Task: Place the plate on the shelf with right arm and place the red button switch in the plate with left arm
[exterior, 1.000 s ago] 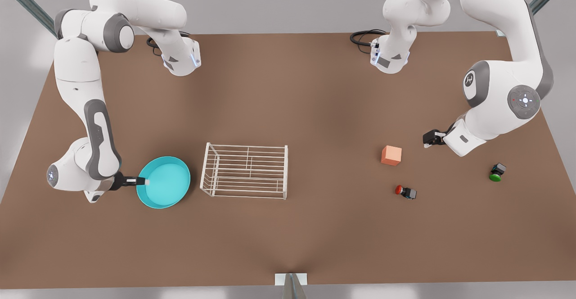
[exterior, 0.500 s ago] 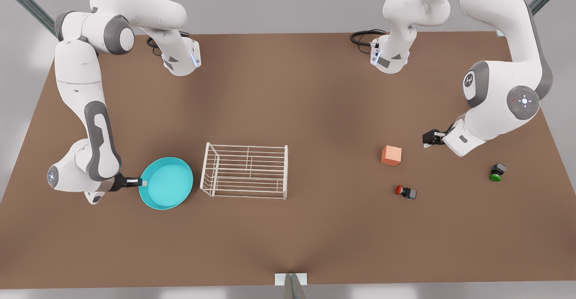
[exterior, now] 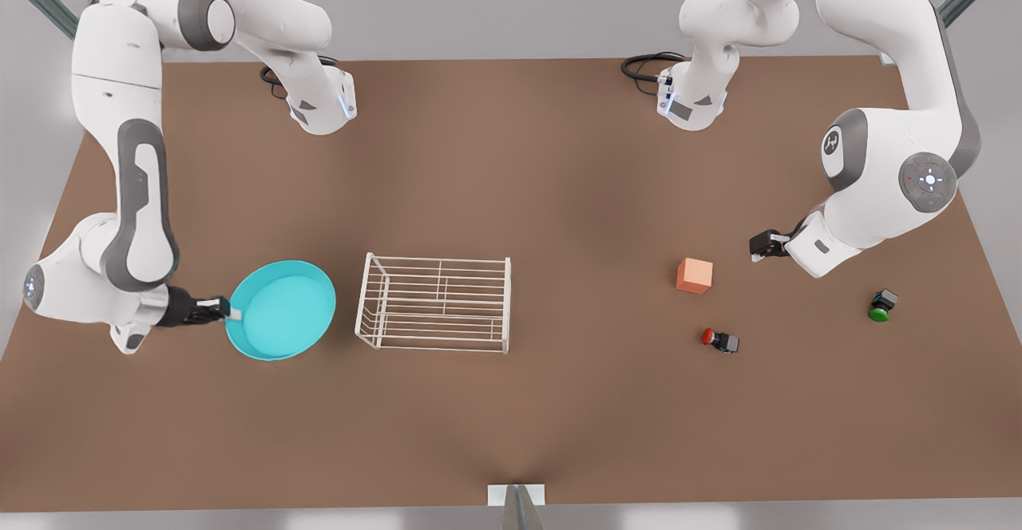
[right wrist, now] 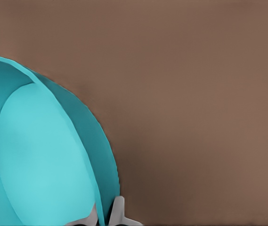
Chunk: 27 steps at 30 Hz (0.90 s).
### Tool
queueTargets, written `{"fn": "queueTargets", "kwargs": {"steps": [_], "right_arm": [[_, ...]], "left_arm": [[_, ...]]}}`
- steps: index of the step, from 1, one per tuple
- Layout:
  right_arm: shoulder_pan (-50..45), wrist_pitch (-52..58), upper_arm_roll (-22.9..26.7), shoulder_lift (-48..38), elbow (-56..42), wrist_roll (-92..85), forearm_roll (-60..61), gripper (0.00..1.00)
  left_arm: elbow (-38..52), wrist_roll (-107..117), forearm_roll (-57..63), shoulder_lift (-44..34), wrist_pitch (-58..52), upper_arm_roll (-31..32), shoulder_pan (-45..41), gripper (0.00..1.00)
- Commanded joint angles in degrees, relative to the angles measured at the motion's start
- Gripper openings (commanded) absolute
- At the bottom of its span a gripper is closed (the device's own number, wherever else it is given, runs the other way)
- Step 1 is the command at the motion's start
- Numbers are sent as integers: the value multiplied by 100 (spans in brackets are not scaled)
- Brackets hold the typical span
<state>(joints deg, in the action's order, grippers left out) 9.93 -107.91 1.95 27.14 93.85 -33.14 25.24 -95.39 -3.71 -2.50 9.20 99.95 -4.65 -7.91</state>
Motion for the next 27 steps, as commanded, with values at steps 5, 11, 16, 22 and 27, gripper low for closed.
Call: {"fn": "queueTargets", "kwargs": {"steps": [5, 11, 16, 22, 27], "right_arm": [[-211, 1342, -19, -701, -7, 387, -72, 18], [-1089, 1272, -19, -675, -226, 1336, 69, 18], [-1661, 894, -10, -420, -481, 2180, 104, 18], [-2109, 824, -10, 318, -1000, 2813, 473, 18], [-2320, 481, -10, 608, -1044, 2822, 693, 19]], "left_arm": [[3, 10, 13, -6, -2, -1, 0, 100], [3, 2, 13, -6, -2, -1, 0, 100], [-14, 2, 4, -6, -2, -1, 0, 100], [-32, 2, 13, -6, -2, -9, 9, 100], [-32, 2, 13, -6, -2, -9, 9, 100]]}}
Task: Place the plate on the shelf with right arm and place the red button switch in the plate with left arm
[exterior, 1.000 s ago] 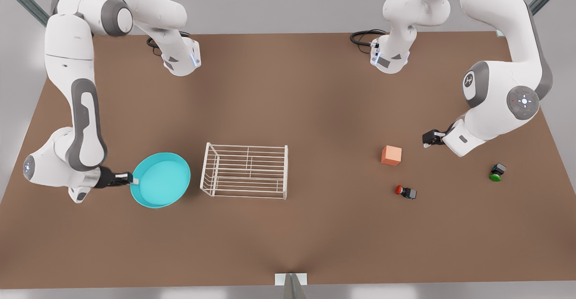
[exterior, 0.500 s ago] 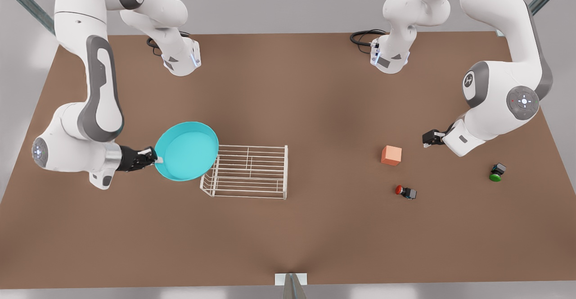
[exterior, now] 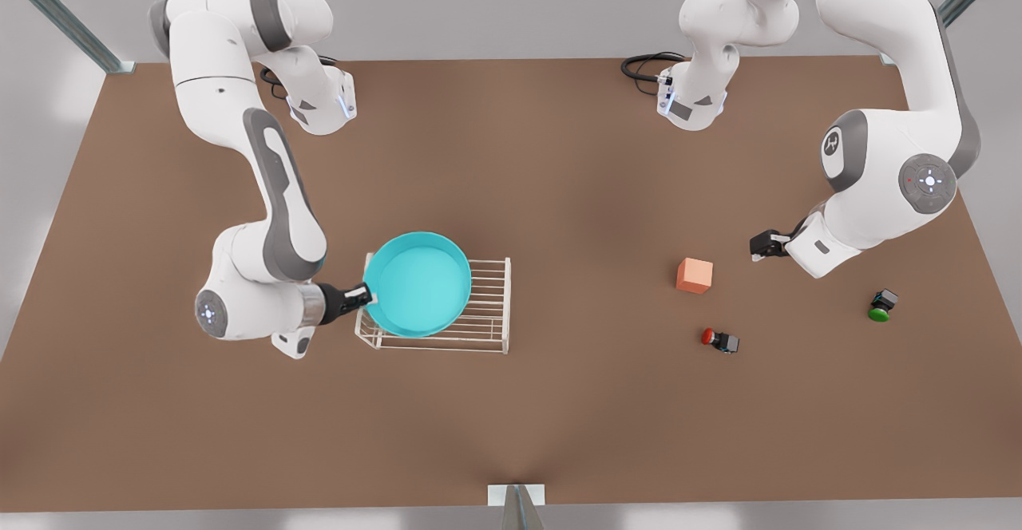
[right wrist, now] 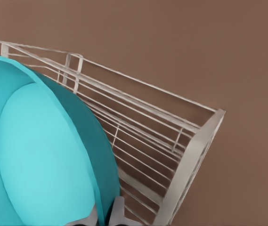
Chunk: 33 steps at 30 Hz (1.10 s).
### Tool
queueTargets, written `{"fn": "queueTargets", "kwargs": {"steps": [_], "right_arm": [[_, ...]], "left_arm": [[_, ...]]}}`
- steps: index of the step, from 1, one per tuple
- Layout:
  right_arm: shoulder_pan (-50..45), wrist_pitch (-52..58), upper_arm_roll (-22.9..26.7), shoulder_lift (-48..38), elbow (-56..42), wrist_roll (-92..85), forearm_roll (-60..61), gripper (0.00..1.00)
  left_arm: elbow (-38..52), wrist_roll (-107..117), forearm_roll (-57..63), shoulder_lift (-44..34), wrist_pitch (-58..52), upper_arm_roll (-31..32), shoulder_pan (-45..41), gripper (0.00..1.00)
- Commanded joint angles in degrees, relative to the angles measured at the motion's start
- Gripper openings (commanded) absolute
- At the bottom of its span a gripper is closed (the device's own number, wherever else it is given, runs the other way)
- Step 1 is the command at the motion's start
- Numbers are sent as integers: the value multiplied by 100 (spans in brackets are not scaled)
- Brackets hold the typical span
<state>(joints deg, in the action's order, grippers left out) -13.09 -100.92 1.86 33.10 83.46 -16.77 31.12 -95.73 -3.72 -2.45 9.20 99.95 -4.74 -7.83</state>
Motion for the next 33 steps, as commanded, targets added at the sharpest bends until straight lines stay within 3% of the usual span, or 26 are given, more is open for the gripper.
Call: {"fn": "queueTargets", "kwargs": {"steps": [1, 4, 5, 6, 9, 10, 12, 15, 17, 18, 19, 20, 21, 24, 27, 33], "right_arm": [[-35, -314, -1, 47, -5, 1194, 114, 19], [-71, -340, -1, 91, -49, 1194, 237, 19], [-71, -340, -1, 91, -49, 1194, 237, 30], [-71, -454, -1, 91, -49, 1185, 246, 100], [0, -384, 130, -242, -49, 1124, 193, 100], [-9, -95, 394, -655, -49, 1141, 184, 100], [9, 1390, 692, -963, -1182, 1519, -739, 100], [606, 1839, 781, -963, -1289, 1449, -932, 100], [615, 1796, 640, -937, -1307, 1002, -2975, 100], [615, 1611, 631, -823, -1140, 992, -3366, 100], [598, 1410, 631, -858, -745, 1176, -3419, 100], [439, 373, 631, -1525, 599, 1756, -3419, 100], [422, 117, 631, -1728, 970, 1818, -3411, 100], [457, 196, 675, -1816, 970, 1809, -3411, 100], [466, 231, 728, -1816, 953, 1757, -3411, 100], [466, 231, 737, -1807, 944, 1757, -3411, 100]], "left_arm": [[1, 3, -1, -6, -2, -1, 0, 100], [1, 3, 7, -6, -2, -1, 0, 100], [1, 3, 7, -6, -2, -1, 0, 100], [1, 3, 7, -6, -2, -1, 0, 100], [1, 3, 7, -6, -2, -1, 0, 100], [1, 3, 7, -6, -2, -1, 0, 100], [1, 3, 7, -6, -2, -1, 0, 100], [-51, 240, 7, 3, 16, 8, -8, 100], [-43, 556, 235, 222, 199, 8, -26, 100], [-43, 986, 289, 364, 323, 8, -26, 100], [-25, 2023, 280, 372, 420, 8, -26, 100], [10, 3709, 218, 399, 437, 25, -43, 100], [36, 5283, 192, 469, 446, 34, -131, 100], [801, 8677, -45, 1242, 429, 17, -290, 100], [1276, 9610, -89, 2112, 859, -36, -167, 100], [1214, 9188, -186, 2499, 1562, -19, 53, 100]]}}
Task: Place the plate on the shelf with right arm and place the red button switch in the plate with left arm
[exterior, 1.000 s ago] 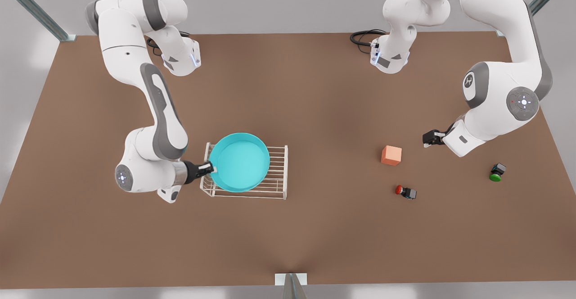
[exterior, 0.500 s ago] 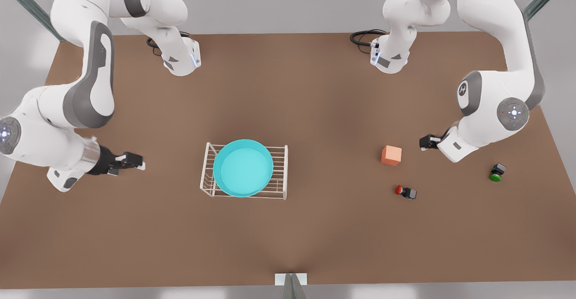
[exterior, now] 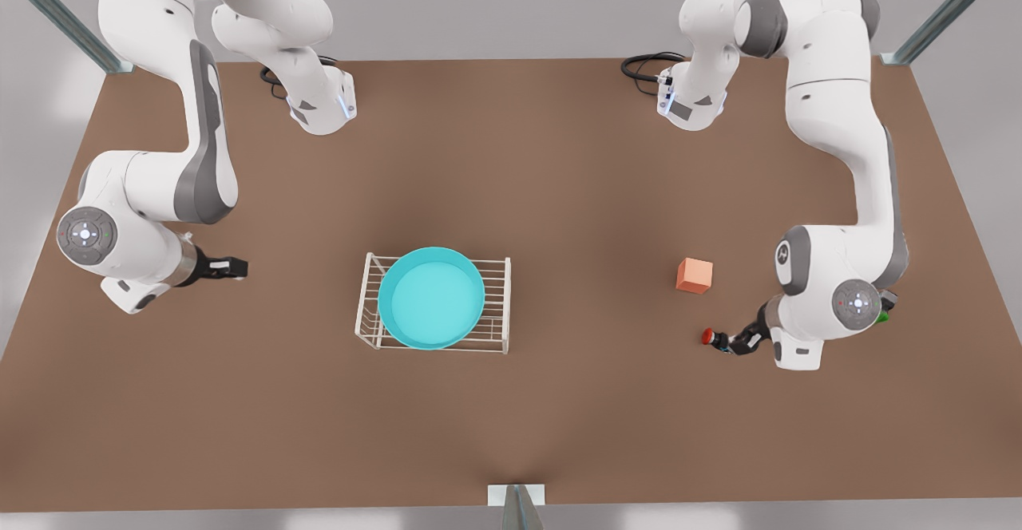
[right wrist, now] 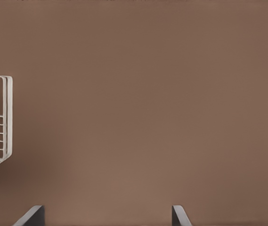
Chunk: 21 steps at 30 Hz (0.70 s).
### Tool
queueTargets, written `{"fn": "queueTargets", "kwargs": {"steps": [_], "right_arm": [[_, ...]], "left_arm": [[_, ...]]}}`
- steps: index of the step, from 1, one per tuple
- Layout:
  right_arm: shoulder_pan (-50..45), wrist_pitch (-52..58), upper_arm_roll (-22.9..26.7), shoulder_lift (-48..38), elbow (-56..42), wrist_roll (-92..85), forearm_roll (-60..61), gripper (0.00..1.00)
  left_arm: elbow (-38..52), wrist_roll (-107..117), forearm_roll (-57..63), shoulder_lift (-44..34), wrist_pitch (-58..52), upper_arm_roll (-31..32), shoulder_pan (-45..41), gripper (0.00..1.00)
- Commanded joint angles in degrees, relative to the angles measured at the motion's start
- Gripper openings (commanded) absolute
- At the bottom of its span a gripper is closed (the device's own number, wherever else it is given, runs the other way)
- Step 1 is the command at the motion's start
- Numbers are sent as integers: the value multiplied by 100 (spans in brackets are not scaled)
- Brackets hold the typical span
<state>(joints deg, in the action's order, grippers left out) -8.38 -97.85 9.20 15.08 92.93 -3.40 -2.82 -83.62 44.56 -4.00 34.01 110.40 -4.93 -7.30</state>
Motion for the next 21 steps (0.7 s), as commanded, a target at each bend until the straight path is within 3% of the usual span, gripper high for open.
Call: {"fn": "queueTargets", "kwargs": {"steps": [1, 6, 8, 21], "right_arm": [[3, -76, 3, -5, -3, 419, -17, 100], [-6, -76, -6, 12, -3, 419, -17, 100], [-6, -76, -6, 21, -3, 410, -26, 100], [-6, -76, -15, 56, -38, 410, -26, 100]], "left_arm": [[4, 4368, -40, 105, 613, 0, 1, 100], [-22, 4447, -40, 545, 1106, 0, 71, 100], [-427, 4421, 13, 545, 1537, -8, 80, 100], [-550, 4359, 119, 888, 1871, -17, 141, 100]]}}
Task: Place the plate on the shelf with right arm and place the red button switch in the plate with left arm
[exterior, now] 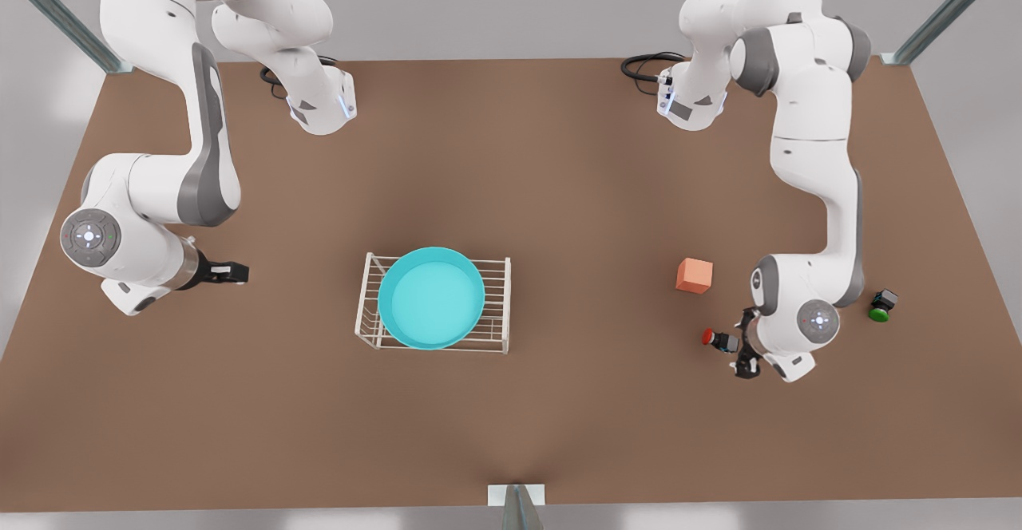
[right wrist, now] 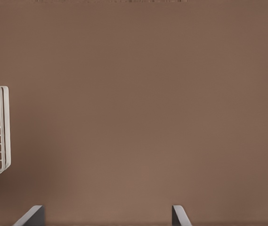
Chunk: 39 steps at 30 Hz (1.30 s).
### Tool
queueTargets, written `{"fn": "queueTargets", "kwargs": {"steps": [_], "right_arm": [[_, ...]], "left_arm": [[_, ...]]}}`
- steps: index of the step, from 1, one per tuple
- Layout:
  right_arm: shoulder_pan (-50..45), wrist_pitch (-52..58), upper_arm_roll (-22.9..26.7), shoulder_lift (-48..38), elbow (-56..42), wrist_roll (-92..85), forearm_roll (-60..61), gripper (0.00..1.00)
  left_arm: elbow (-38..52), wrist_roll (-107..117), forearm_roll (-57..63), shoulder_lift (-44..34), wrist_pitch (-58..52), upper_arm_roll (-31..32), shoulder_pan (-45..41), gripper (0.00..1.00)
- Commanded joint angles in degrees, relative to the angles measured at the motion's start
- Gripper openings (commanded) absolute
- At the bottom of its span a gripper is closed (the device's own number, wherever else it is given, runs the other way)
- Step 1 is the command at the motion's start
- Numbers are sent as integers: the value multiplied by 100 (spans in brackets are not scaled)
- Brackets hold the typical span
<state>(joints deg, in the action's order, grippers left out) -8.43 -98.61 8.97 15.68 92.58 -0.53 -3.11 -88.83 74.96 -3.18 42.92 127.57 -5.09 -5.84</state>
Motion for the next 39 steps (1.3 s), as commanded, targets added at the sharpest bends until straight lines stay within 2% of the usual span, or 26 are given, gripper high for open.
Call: {"fn": "queueTargets", "kwargs": {"steps": [1, 21, 23, 24, 25, 27, 29, 32, 39], "right_arm": [[0, 0, -1, -4, -3, 123, 4, 100], [0, 9, -1, 32, -3, 123, -5, 100], [0, 9, -1, 32, -3, 123, -5, 100], [0, 9, -1, 32, -3, 123, -5, 100], [0, 9, -1, 40, -3, 123, -5, 100], [0, 9, -1, 40, -3, 123, -14, 100], [0, 9, -1, 40, -3, 123, -14, 100], [0, 9, -1, 40, -3, 123, -22, 100], [0, 9, -1, 40, -3, 114, -22, 100]], "left_arm": [[-29, 1302, 37, -3, 145, 0, -5, 100], [-231, 1109, 37, 164, 558, 8, -14, 100], [-240, 1109, 37, 225, 655, 8, -14, 93], [-232, 1118, 37, 225, 655, 8, -14, 73], [-231, 1118, 37, 225, 655, 0, -14, 58], [-231, 1109, 37, 225, 655, 0, -14, 47], [-231, 1065, 37, 216, 646, 0, 4, 43], [-161, 811, 28, 155, 533, 0, 21, 43], [-3, 406, 11, -671, -539, 70, -181, 43]]}}
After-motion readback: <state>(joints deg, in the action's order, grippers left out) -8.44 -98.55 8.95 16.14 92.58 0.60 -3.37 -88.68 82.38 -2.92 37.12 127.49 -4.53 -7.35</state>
